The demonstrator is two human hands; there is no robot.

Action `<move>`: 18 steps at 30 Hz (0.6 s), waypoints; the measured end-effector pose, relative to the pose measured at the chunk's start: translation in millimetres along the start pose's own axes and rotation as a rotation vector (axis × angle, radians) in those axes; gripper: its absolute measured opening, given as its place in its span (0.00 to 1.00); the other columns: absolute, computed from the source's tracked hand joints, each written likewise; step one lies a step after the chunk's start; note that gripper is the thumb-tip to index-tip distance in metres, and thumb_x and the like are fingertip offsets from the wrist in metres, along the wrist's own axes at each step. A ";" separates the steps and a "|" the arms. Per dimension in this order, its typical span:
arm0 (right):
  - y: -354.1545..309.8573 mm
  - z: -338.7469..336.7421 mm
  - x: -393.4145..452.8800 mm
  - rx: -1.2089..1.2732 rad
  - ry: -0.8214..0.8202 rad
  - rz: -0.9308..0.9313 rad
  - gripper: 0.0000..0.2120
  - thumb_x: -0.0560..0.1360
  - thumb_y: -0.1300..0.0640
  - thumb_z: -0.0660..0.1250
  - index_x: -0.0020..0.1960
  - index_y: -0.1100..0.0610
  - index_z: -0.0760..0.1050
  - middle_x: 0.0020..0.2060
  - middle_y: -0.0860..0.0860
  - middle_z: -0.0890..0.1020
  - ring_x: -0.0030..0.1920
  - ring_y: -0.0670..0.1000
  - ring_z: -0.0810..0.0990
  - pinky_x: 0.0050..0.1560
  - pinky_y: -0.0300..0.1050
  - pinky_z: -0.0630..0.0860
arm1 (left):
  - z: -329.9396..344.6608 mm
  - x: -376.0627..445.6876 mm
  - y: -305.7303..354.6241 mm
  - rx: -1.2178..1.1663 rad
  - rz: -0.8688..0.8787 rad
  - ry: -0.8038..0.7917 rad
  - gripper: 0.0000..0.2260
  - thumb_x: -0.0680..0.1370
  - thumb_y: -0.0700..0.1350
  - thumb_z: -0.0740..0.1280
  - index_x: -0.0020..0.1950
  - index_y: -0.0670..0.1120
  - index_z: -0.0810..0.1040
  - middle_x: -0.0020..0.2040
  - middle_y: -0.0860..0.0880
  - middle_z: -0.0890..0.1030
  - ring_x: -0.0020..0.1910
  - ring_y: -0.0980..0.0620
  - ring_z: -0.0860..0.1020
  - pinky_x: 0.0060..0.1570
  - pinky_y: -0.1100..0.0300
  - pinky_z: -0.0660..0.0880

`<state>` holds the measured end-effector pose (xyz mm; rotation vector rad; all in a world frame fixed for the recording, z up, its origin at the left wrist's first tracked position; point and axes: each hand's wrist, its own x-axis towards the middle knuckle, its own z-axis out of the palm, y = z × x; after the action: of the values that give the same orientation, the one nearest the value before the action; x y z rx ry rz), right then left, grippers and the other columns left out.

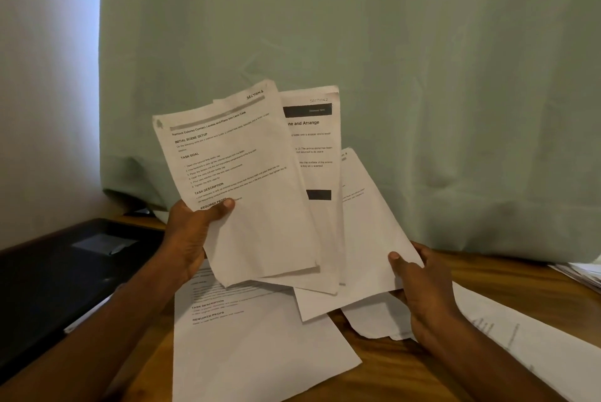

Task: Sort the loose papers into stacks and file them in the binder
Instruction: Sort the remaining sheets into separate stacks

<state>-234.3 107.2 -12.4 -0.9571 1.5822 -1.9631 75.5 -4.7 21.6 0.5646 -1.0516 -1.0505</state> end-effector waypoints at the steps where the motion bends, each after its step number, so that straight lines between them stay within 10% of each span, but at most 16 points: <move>1: 0.1 -0.5 0.7 -0.004 -0.002 0.004 0.15 0.79 0.59 0.71 0.64 0.53 0.73 0.59 0.56 0.79 0.55 0.58 0.79 0.46 0.53 0.81 | 0.0 0.3 -0.2 -0.007 0.002 0.007 0.17 0.74 0.36 0.75 0.56 0.55 0.82 0.55 0.51 0.86 0.57 0.44 0.83 0.58 0.43 0.80; 9: -1.6 7.1 -13.6 -0.527 -0.049 -0.197 0.26 0.79 0.49 0.71 0.75 0.52 0.68 0.72 0.51 0.73 0.71 0.56 0.73 0.70 0.54 0.71 | 3.2 -4.3 1.0 -0.031 -0.014 -0.071 0.21 0.72 0.37 0.75 0.61 0.54 0.80 0.59 0.48 0.85 0.59 0.43 0.82 0.61 0.39 0.78; 18: -28.5 11.4 -33.7 0.119 -0.585 -0.104 0.25 0.76 0.36 0.61 0.63 0.51 0.82 0.55 0.52 0.87 0.57 0.54 0.85 0.57 0.52 0.81 | 22.1 -21.1 -19.2 0.088 -0.008 -0.162 0.24 0.74 0.36 0.75 0.69 0.47 0.78 0.61 0.49 0.84 0.61 0.50 0.82 0.65 0.50 0.76</move>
<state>-201.1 130.6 8.3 -1.4220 1.0922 -1.6063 45.2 8.2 6.7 0.5618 -1.2433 -1.0738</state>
